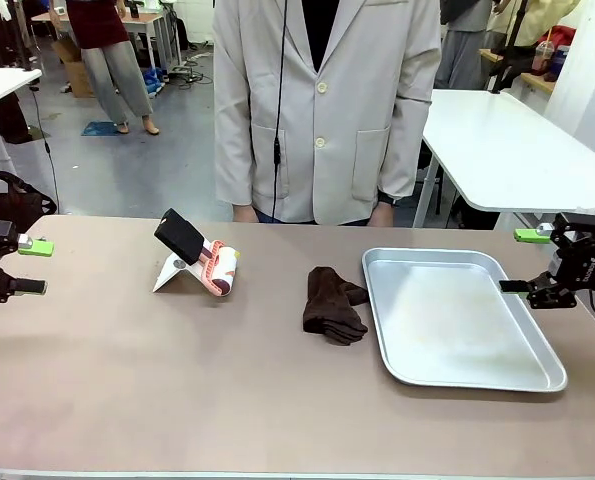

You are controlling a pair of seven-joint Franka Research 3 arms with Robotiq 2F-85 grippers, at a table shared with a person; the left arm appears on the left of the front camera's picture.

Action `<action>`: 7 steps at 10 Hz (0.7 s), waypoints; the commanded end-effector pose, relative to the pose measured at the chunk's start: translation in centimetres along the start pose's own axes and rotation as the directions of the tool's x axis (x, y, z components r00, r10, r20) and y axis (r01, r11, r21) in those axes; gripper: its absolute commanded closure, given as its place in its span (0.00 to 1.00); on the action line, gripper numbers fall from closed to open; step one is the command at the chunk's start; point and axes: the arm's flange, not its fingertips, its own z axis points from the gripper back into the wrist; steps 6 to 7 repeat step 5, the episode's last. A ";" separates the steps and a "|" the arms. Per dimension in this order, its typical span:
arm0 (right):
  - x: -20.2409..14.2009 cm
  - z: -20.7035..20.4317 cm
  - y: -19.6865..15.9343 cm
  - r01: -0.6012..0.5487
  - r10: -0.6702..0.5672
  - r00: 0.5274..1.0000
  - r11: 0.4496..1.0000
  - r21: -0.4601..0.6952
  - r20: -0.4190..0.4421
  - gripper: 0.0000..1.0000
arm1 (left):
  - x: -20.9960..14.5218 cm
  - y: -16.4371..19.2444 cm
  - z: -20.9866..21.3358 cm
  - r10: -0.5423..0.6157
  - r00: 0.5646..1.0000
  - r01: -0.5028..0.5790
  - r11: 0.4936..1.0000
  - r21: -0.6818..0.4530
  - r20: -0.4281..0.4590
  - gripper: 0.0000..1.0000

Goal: Clean the surface of the table.
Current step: Return the Lint Roller and towel to their original positions.

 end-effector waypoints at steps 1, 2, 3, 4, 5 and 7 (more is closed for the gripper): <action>-0.1 0.1 0.5 0.021 -0.021 1.000 1.000 0.008 0.000 0.00 | 0.0 -0.4 0.3 -0.004 1.000 0.004 1.000 -0.005 -0.009 0.00; -0.1 0.1 0.5 0.021 -0.021 1.000 1.000 0.008 0.000 0.00 | 0.0 -0.4 0.3 -0.004 1.000 0.004 1.000 -0.005 -0.009 0.00; -0.1 0.1 0.5 0.021 -0.021 1.000 1.000 0.008 0.000 0.00 | 0.0 -0.4 0.3 -0.004 1.000 0.004 1.000 -0.005 -0.009 0.00; -0.1 0.1 0.5 0.021 -0.021 1.000 1.000 0.008 0.000 0.00 | 0.0 -0.4 0.3 -0.004 1.000 0.004 1.000 -0.005 -0.009 0.00; -0.1 0.1 0.5 0.021 -0.021 1.000 1.000 0.008 0.000 0.00 | 0.0 -0.4 0.3 -0.004 1.000 0.004 1.000 -0.005 -0.009 0.00; -0.1 0.1 0.5 0.021 -0.021 1.000 1.000 0.008 0.000 0.00 | 0.0 -0.4 0.3 -0.004 1.000 0.004 1.000 -0.005 -0.009 0.00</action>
